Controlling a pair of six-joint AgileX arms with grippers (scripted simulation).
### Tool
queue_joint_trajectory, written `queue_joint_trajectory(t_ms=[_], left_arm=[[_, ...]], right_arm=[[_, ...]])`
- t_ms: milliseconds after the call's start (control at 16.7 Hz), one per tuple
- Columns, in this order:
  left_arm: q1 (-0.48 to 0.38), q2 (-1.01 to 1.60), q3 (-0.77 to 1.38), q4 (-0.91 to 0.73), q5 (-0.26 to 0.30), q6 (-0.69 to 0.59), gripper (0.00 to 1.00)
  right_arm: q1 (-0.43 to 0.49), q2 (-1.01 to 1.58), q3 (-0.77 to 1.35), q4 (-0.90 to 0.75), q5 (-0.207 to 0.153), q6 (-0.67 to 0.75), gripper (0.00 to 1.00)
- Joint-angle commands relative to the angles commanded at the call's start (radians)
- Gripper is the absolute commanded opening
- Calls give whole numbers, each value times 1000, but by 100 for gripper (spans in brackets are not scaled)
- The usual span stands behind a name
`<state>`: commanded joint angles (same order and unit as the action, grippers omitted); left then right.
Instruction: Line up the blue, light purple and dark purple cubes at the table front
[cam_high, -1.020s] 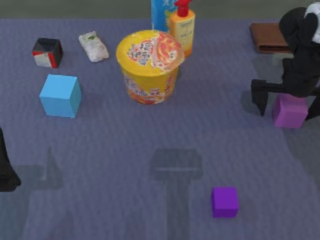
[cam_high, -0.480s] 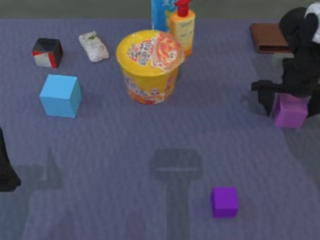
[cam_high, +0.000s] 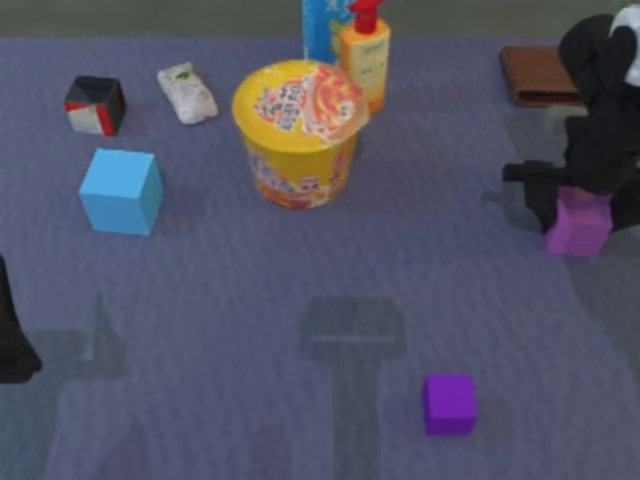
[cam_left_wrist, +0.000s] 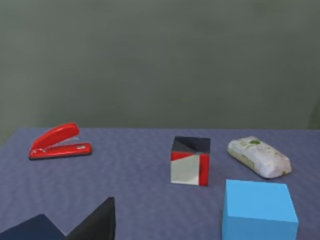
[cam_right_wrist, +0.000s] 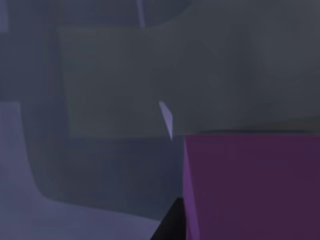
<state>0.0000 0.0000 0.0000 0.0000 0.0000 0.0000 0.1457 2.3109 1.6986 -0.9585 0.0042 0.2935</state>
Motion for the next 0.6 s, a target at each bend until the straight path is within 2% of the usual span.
queue_joint_trajectory(t_ms=[600], left_arm=[[0, 0, 0, 0, 0, 0, 100]], right_arm=[[1, -28, 34, -46, 5, -2, 0]])
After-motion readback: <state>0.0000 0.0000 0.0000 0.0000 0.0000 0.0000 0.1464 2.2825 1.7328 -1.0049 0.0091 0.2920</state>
